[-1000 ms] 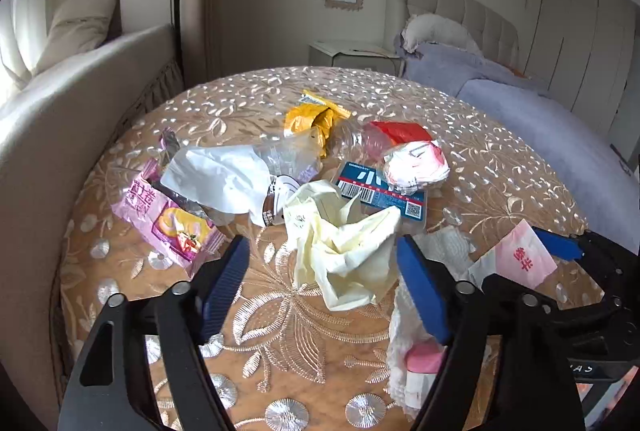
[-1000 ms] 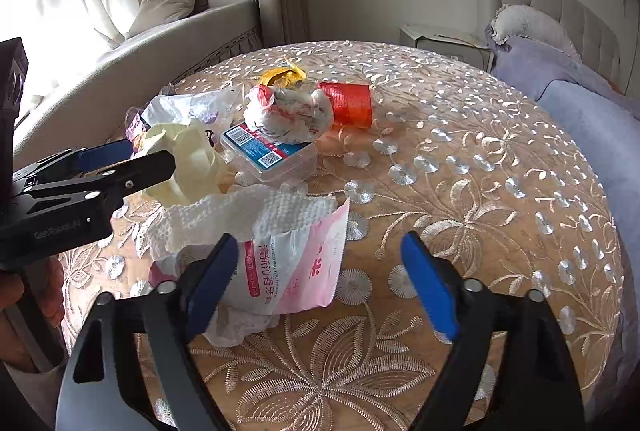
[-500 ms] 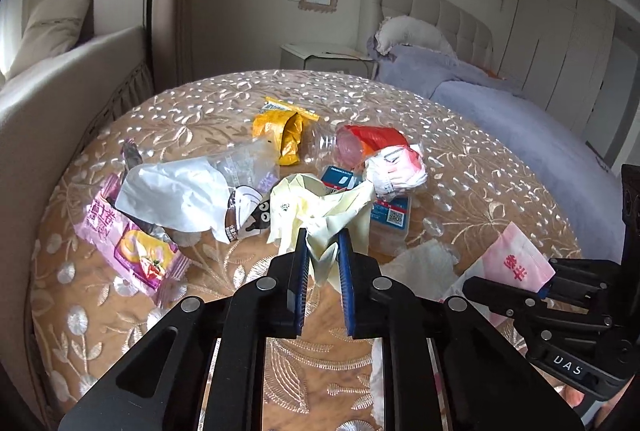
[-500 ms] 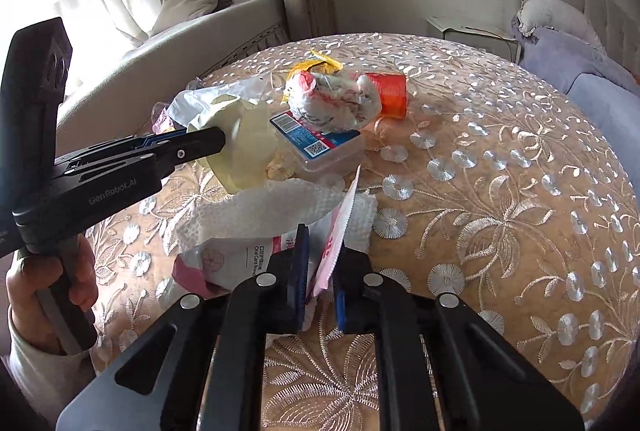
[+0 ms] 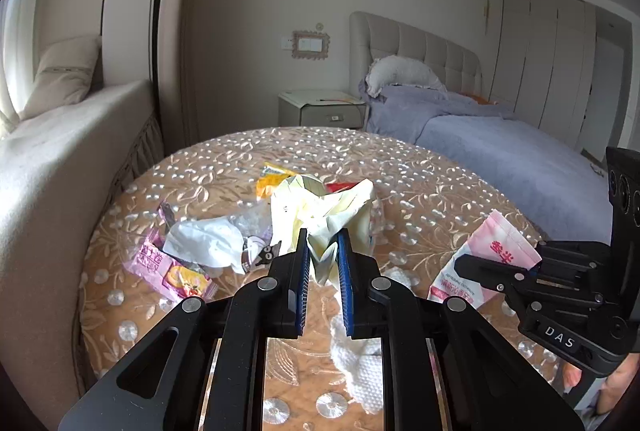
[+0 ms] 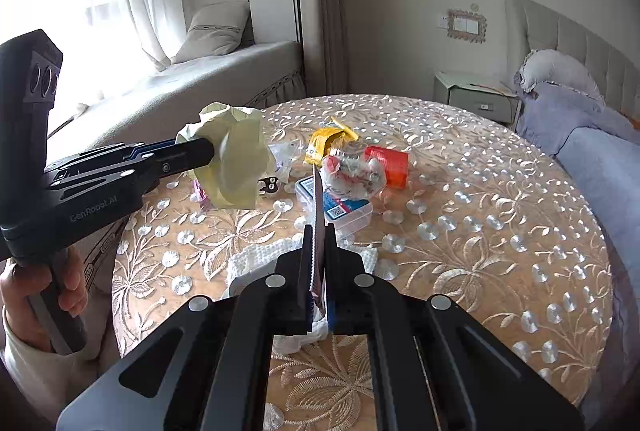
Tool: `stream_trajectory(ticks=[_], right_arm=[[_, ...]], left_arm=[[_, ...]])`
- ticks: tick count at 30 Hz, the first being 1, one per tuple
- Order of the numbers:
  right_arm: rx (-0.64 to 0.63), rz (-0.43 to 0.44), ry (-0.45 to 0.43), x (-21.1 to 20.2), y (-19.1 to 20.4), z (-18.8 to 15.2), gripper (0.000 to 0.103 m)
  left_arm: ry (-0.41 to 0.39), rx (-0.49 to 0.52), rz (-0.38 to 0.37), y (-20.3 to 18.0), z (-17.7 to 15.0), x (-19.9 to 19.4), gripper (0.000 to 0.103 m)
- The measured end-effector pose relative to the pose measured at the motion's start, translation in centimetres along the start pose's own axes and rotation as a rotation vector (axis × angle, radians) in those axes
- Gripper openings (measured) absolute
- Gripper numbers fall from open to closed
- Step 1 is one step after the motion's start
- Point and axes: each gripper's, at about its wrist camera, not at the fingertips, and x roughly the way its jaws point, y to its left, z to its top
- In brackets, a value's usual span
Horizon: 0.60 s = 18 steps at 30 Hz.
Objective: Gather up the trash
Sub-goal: 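Carry both items over the white bin and open both grippers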
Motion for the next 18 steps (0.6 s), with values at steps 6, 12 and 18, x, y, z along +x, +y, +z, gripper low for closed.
stream_trajectory(ticks=[6,12,18], right_arm=[[-0.02,-0.11,-0.059,-4.2,-1.8,0.0,0.005],[-0.015,-0.259,-0.088,-8.9,-4.9,-1.4,0.005],[0.041,-0.417,-0.088,-13.3,-9.4,-3.9,0.005]], left_arm=[[-0.019,0.054,-0.068,-3.9,0.3,-0.8,0.013],[-0.008,0.099,-0.191,-9.3,0.0,-0.1,0.013],[0.009,0.183,-0.318,-16.2,-0.7,0.8,0.013]])
